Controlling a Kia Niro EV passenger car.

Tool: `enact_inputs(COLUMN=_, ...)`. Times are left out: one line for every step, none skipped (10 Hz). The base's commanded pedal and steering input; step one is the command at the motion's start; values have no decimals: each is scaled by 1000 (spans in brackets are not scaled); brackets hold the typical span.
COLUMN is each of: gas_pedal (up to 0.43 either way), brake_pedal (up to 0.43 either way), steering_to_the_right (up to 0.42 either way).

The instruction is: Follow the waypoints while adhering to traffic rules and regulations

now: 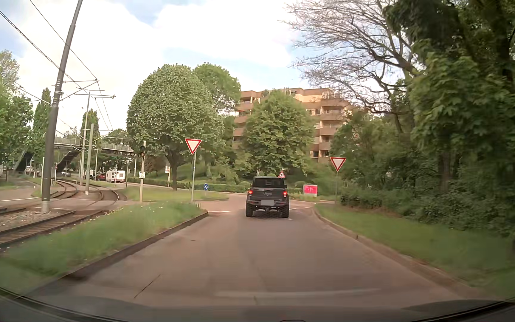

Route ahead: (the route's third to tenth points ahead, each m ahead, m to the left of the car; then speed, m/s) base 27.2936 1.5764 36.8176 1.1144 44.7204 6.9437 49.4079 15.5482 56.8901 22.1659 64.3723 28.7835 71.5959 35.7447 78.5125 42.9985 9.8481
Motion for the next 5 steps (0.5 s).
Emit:
enact_inputs(gas_pedal=0, brake_pedal=0, steering_to_the_right=-4)
enact_inputs(gas_pedal=0, brake_pedal=0, steering_to_the_right=-5)
enact_inputs(gas_pedal=0, brake_pedal=0, steering_to_the_right=-5)
enact_inputs(gas_pedal=0, brake_pedal=0, steering_to_the_right=-4)
enact_inputs(gas_pedal=8, brake_pedal=0, steering_to_the_right=-4)
